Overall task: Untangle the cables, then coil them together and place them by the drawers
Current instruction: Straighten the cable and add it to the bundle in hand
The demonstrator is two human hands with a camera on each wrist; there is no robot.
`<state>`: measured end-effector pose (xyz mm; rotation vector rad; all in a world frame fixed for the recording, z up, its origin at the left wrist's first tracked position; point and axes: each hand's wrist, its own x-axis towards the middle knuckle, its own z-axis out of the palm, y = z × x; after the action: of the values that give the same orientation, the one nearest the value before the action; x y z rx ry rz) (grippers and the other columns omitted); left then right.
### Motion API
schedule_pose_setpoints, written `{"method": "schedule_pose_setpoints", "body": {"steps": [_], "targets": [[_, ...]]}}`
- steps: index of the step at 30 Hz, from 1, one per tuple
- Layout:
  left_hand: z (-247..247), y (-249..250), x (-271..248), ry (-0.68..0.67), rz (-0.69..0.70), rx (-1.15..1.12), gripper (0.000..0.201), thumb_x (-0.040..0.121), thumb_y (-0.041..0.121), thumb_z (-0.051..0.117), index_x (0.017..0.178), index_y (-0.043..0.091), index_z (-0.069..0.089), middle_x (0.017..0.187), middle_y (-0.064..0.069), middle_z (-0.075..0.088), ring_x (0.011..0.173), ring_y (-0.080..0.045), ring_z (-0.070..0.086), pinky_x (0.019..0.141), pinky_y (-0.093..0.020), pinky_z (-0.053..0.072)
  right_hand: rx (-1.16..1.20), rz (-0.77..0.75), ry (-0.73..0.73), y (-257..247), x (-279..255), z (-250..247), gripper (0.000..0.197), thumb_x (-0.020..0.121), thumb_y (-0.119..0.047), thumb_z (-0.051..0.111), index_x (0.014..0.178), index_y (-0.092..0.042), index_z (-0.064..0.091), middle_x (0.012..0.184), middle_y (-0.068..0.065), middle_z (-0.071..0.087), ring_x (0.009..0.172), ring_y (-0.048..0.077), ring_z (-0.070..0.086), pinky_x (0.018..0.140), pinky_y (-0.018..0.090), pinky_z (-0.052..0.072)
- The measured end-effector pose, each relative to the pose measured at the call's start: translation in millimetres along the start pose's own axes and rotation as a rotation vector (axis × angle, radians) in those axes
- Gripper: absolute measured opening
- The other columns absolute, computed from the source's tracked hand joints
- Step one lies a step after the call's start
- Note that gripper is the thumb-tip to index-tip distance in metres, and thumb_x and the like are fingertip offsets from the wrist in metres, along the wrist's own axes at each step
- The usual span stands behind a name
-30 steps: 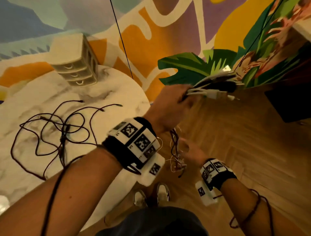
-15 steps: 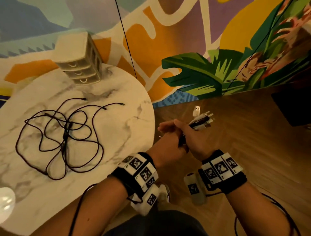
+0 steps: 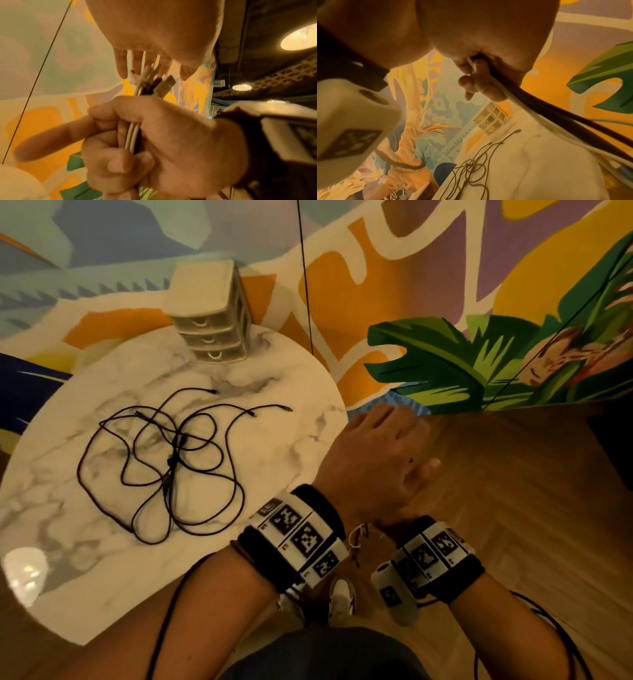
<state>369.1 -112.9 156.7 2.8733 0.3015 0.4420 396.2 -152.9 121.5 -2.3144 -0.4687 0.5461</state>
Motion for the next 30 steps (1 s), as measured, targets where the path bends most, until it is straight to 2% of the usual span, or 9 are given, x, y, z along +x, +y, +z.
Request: {"method": "schedule_pose_setpoints", "body": {"steps": [2, 6, 10, 12, 15, 18, 20, 23, 30], "targets": [[8, -7, -4, -0.078, 0.029, 0.024, 0.040, 0.091, 0.039, 0.034, 0.102, 0.015, 0.064, 0.109, -0.004, 0.063, 0.104, -0.023, 0.054, 0.085, -0.037, 0.045, -0.226, 0.172, 0.062, -36, -6, 8, 0.032, 0.097, -0.032, 0.035, 0.106, -0.012, 0.059, 0.103, 0.006, 0.064, 0.096, 0.023, 0.060, 0.094, 0.034, 0.045], [20, -28, -27, -0.054, -0.003, 0.042, 0.040, 0.092, 0.036, 0.035, 0.102, 0.011, 0.065, 0.101, -0.006, 0.066, 0.094, -0.024, 0.058, 0.079, -0.035, 0.043, -0.466, 0.173, 0.359, -44, -14, 55, 0.024, 0.096, -0.023, 0.038, 0.103, -0.014, 0.060, 0.104, 0.004, 0.065, 0.103, 0.021, 0.059, 0.099, 0.037, 0.037], [25, -47, -51, -0.003, -0.061, 0.047, 0.047, 0.093, 0.045, 0.037, 0.116, 0.010, 0.060, 0.123, -0.009, 0.059, 0.114, -0.025, 0.053, 0.090, -0.037, 0.042, -0.328, 0.198, 0.210, -44, -16, 63, 0.025, 0.096, -0.019, 0.046, 0.119, -0.010, 0.052, 0.120, 0.006, 0.061, 0.112, 0.021, 0.058, 0.097, 0.040, 0.036], [23, -65, -62, -0.023, -0.092, 0.003, 0.051, 0.094, 0.048, 0.033, 0.126, 0.015, 0.053, 0.134, -0.006, 0.051, 0.120, -0.024, 0.047, 0.094, -0.037, 0.040, -0.151, 0.107, 0.050, -8, -9, 67, 0.023, 0.097, -0.013, 0.046, 0.117, -0.006, 0.053, 0.119, 0.010, 0.061, 0.109, 0.024, 0.058, 0.090, 0.026, 0.043], [28, -115, -90, -0.098, -0.420, -0.096, 0.042, 0.096, 0.044, 0.035, 0.124, 0.018, 0.051, 0.123, -0.004, 0.053, 0.111, -0.024, 0.050, 0.089, -0.038, 0.042, 0.196, -0.053, -0.527, 39, 5, 74, 0.045, 0.099, -0.030, 0.043, 0.061, -0.012, 0.060, 0.060, -0.003, 0.059, 0.060, 0.014, 0.053, 0.065, 0.025, 0.038], [42, -177, -126, -0.299, -0.823, -0.054, 0.041, 0.093, 0.046, 0.043, 0.114, 0.012, 0.054, 0.117, -0.008, 0.055, 0.108, -0.029, 0.051, 0.085, -0.038, 0.042, 0.170, -0.023, -0.513, 54, 11, 85, 0.063, 0.096, -0.046, 0.042, 0.042, -0.015, 0.051, 0.040, -0.006, 0.041, 0.040, 0.007, 0.039, 0.057, 0.026, 0.034], [53, -204, -151, -0.498, -0.940, 0.039, 0.046, 0.091, 0.049, 0.042, 0.116, 0.012, 0.052, 0.122, -0.010, 0.054, 0.112, -0.031, 0.049, 0.088, -0.040, 0.040, 0.197, -0.021, -0.522, 54, 8, 90, 0.063, 0.096, -0.048, 0.041, 0.042, -0.016, 0.053, 0.041, -0.004, 0.037, 0.038, 0.008, 0.037, 0.052, 0.025, 0.032], [71, -219, -180, -0.693, -0.922, 0.113, 0.036, 0.091, 0.039, 0.039, 0.117, 0.018, 0.054, 0.123, -0.008, 0.057, 0.111, -0.030, 0.052, 0.090, -0.040, 0.040, 0.188, -0.029, -0.547, 52, 7, 97, 0.063, 0.096, -0.049, 0.040, 0.045, -0.016, 0.058, 0.044, -0.002, 0.038, 0.038, 0.007, 0.037, 0.053, 0.025, 0.032], [73, -192, -190, -0.409, -0.777, -0.002, 0.027, 0.096, 0.034, 0.037, 0.105, 0.013, 0.050, 0.103, -0.008, 0.060, 0.091, -0.030, 0.060, 0.064, -0.033, 0.038, 0.162, -0.063, -0.669, 36, -3, 133, 0.060, 0.097, -0.047, 0.037, 0.063, -0.012, 0.072, 0.044, 0.004, 0.039, 0.039, 0.012, 0.036, 0.049, 0.026, 0.030]]}}
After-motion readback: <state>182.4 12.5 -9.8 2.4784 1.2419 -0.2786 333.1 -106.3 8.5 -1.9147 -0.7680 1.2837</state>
